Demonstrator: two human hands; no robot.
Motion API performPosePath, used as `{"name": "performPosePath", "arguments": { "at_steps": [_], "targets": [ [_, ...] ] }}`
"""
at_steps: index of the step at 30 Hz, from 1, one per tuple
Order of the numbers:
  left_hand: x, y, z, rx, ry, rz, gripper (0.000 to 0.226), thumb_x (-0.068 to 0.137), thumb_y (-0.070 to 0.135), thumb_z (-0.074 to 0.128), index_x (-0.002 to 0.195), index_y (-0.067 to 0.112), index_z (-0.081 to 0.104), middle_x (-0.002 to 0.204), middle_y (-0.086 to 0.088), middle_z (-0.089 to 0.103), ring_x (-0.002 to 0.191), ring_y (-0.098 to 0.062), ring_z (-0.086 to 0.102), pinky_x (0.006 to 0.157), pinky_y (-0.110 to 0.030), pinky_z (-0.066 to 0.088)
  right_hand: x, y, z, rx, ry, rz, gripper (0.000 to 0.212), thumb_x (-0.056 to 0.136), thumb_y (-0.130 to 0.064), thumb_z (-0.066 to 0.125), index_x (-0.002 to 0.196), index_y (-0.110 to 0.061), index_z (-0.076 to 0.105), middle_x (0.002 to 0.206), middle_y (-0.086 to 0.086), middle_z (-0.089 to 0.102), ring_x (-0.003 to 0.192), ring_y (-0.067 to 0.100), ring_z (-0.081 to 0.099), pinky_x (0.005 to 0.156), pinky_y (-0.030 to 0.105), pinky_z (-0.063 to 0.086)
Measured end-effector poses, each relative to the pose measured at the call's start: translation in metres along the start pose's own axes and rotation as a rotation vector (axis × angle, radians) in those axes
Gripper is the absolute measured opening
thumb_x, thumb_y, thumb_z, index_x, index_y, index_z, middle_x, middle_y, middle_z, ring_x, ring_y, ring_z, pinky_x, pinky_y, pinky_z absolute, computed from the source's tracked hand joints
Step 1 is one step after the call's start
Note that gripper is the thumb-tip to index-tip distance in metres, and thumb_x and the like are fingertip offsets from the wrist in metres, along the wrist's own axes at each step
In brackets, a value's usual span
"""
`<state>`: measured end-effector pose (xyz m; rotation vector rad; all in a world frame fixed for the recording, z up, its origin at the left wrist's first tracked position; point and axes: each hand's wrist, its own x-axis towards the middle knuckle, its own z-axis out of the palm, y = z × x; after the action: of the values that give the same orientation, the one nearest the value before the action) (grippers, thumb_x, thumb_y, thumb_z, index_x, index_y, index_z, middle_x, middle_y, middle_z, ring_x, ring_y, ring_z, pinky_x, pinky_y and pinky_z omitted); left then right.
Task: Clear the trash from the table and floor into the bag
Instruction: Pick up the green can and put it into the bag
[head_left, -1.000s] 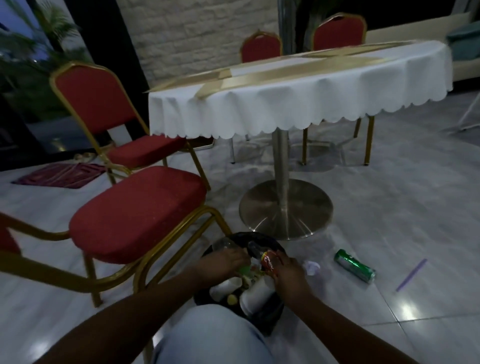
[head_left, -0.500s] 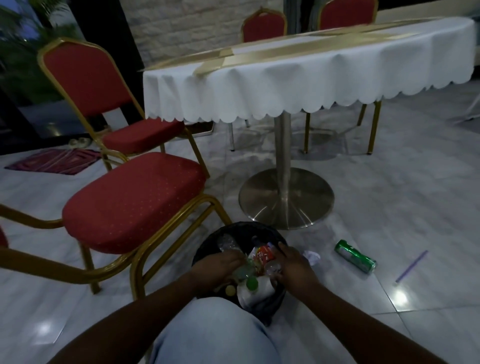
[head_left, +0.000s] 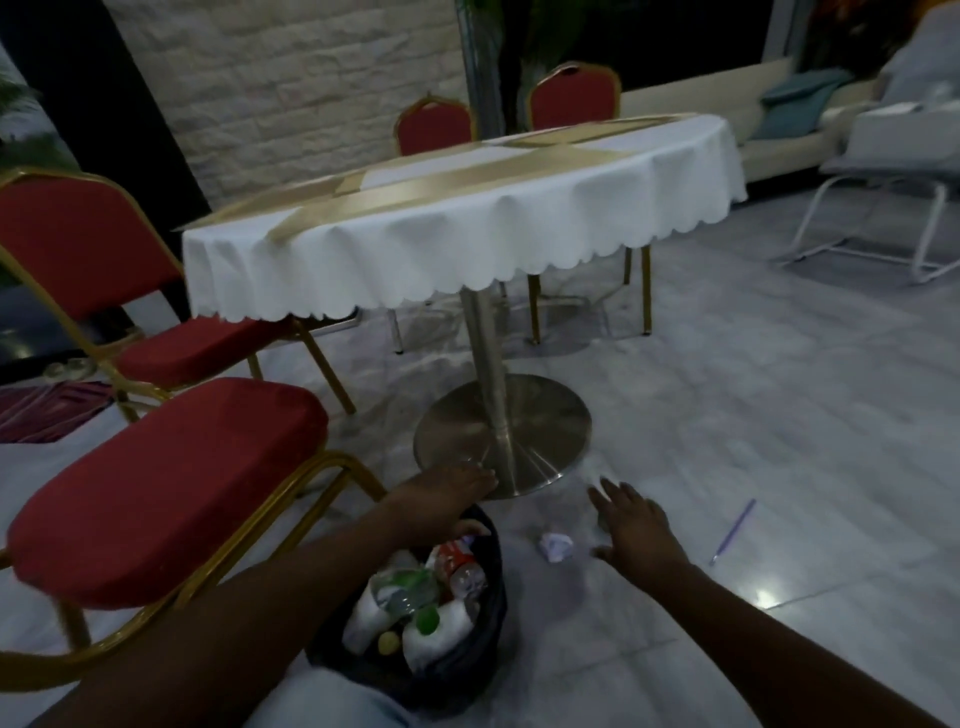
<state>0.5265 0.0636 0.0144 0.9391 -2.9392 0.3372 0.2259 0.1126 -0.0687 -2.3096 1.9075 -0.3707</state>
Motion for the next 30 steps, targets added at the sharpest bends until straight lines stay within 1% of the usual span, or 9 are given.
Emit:
{"name": "performPosePath", "arguments": {
  "at_steps": [5,9,12,17,20,21,23,26,30],
  "targets": [
    [0.08,0.023,0.004,0.024,0.033,0.049,0.068,0.078,0.062,0.042,0.113,0.009,0.066,0.113,-0.012,0.068,0.101,-0.028,0.065,0.081,-0.041,0.055,-0.015,0.053,0.0,0.001,-0.039,0.181,0.091,0.08,-0.046,0.067,0.15,-0.022,0.014,0.159,0.003,0.01,0.145,0.026,0.012,0.113,0.046,0.018],
    [0.123,0.042,0.034,-0.043,-0.025,-0.039,0.072,0.076,0.059,0.062,0.127,0.009,0.055,0.127,-0.014,0.059,0.116,-0.033,0.055,0.097,-0.049,0.043,-0.021,0.076,0.023,0.034,-0.078,0.255,0.093,0.079,-0.046,0.068,0.15,-0.023,0.013,0.159,0.002,0.009,0.145,0.026,0.01,0.114,0.048,0.017],
    [0.142,0.052,0.085,-0.075,-0.061,-0.144,0.071,0.068,0.062,0.071,0.12,0.014,0.062,0.118,-0.007,0.064,0.108,-0.027,0.061,0.091,-0.041,0.047,-0.014,0.089,0.052,0.051,-0.112,0.275,0.095,0.077,-0.047,0.069,0.15,-0.024,0.013,0.159,0.002,0.011,0.145,0.027,0.011,0.114,0.05,0.018],
    [0.151,0.067,0.182,-0.309,-0.158,-0.325,0.055,0.086,0.035,0.057,0.133,0.009,0.048,0.133,-0.012,0.052,0.12,-0.031,0.05,0.095,-0.041,0.045,0.011,0.116,0.103,0.031,-0.196,0.295,0.095,0.079,-0.045,0.069,0.15,-0.022,0.011,0.159,0.004,0.008,0.145,0.028,0.007,0.115,0.051,0.015],
    [0.158,0.071,0.231,-0.418,-0.199,-0.446,0.047,0.069,0.022,0.075,0.112,0.007,0.065,0.109,-0.011,0.067,0.096,-0.032,0.067,0.072,-0.04,0.058,0.037,0.131,0.126,0.01,-0.242,0.273,0.094,0.082,-0.042,0.067,0.15,-0.022,0.005,0.16,0.003,0.002,0.146,0.028,0.001,0.116,0.051,0.01],
    [0.162,0.071,0.251,-0.417,-0.176,-0.484,0.053,0.067,0.018,0.079,0.116,0.006,0.064,0.114,-0.011,0.066,0.1,-0.033,0.065,0.076,-0.041,0.057,0.047,0.137,0.135,0.003,-0.254,0.268,0.094,0.082,-0.041,0.066,0.15,-0.022,0.003,0.16,0.002,0.001,0.146,0.028,0.0,0.116,0.051,0.009],
    [0.171,0.072,0.277,-0.388,-0.224,-0.568,0.058,0.083,0.017,0.064,0.136,0.008,0.046,0.141,-0.007,0.046,0.127,-0.033,0.047,0.098,-0.044,0.044,0.066,0.148,0.152,0.002,-0.268,0.26,0.095,0.083,-0.039,0.066,0.15,-0.025,0.0,0.16,0.001,0.0,0.146,0.027,0.0,0.116,0.05,0.008],
    [0.181,0.078,0.306,-0.338,-0.277,-0.621,0.06,0.092,0.02,0.048,0.147,0.017,0.025,0.154,0.002,0.012,0.139,-0.031,0.027,0.104,-0.045,0.034,0.087,0.161,0.175,-0.029,-0.294,0.223,0.095,0.083,-0.037,0.066,0.15,-0.027,0.0,0.16,0.0,-0.001,0.146,0.028,0.001,0.115,0.049,0.01],
    [0.188,0.087,0.335,-0.299,-0.366,-0.632,0.069,0.088,0.019,0.053,0.149,0.02,0.02,0.157,-0.006,0.009,0.139,-0.037,0.024,0.105,-0.05,0.033,0.096,0.17,0.205,-0.025,-0.337,0.225,0.093,0.083,-0.034,0.067,0.15,-0.028,0.003,0.16,-0.001,0.002,0.144,0.031,0.007,0.113,0.05,0.015]
  ]
}}
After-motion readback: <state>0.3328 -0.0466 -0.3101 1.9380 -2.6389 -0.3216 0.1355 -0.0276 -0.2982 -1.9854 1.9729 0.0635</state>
